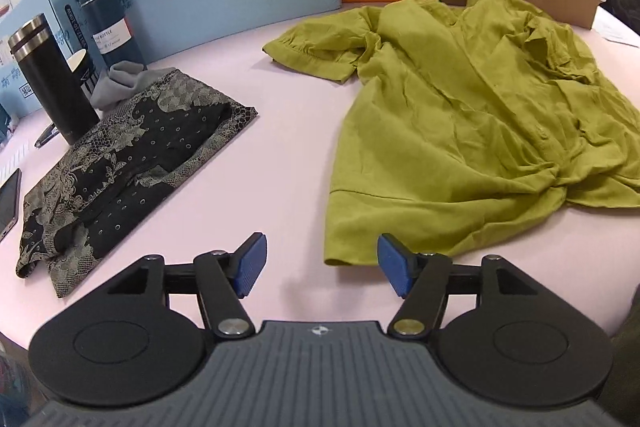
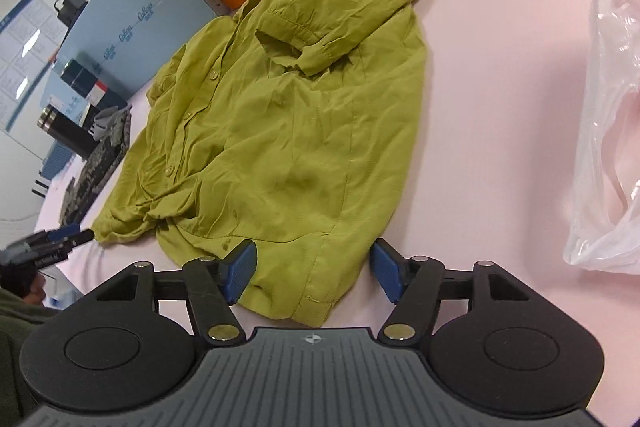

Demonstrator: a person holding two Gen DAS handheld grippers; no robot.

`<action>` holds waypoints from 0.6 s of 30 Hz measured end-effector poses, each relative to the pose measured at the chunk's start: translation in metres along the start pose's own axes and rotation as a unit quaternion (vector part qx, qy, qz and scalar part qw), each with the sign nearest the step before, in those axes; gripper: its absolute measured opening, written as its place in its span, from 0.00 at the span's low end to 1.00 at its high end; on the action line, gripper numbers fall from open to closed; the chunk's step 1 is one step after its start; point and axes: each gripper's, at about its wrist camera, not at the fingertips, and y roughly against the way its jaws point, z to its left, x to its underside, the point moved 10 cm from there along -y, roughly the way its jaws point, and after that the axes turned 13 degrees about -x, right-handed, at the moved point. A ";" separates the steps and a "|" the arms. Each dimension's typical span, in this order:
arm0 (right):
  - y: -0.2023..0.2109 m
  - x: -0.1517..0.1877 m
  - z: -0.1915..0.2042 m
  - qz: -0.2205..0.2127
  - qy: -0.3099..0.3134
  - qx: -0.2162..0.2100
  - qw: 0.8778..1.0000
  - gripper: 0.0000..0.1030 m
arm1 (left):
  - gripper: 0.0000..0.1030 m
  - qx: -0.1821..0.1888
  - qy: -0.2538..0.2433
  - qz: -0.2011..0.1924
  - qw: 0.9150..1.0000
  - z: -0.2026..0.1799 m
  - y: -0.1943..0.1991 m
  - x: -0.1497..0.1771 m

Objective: Fold clothes

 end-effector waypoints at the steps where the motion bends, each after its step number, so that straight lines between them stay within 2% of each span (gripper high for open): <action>1: -0.004 0.001 0.002 0.007 -0.004 -0.014 1.000 0.05 | 0.41 -0.003 -0.003 0.003 1.000 -0.002 -0.004 -0.001; 2: -0.007 0.003 0.003 0.012 -0.018 -0.024 0.999 0.06 | 0.08 -0.006 -0.007 0.006 1.000 -0.005 -0.009 -0.002; 3: -0.007 0.002 0.003 0.008 -0.022 -0.026 0.999 0.06 | 0.02 -0.009 -0.010 0.010 1.000 -0.007 -0.013 -0.003; 5: -0.002 -0.002 0.008 0.004 -0.019 -0.039 0.999 0.06 | 0.01 -0.001 -0.003 0.005 1.000 -0.009 -0.013 -0.008; 8: 0.024 -0.016 0.023 -0.019 -0.011 -0.070 0.997 0.05 | 0.01 0.012 0.010 -0.025 1.000 0.002 0.008 -0.022; 11: 0.049 -0.025 0.036 -0.020 0.010 -0.084 0.996 0.05 | 0.01 0.019 0.000 -0.036 0.999 0.016 0.032 -0.028; 14: 0.063 -0.021 0.041 0.011 0.024 -0.092 0.995 0.05 | 0.00 0.020 -0.023 -0.031 0.999 0.023 0.055 -0.025; 17: 0.062 -0.008 0.029 0.061 0.019 -0.068 0.996 0.05 | 0.00 0.017 -0.043 -0.003 0.999 0.026 0.063 -0.013; 18: 0.059 -0.001 0.021 0.086 0.013 -0.055 0.995 0.08 | 0.00 0.021 -0.046 0.012 0.999 0.026 0.064 -0.008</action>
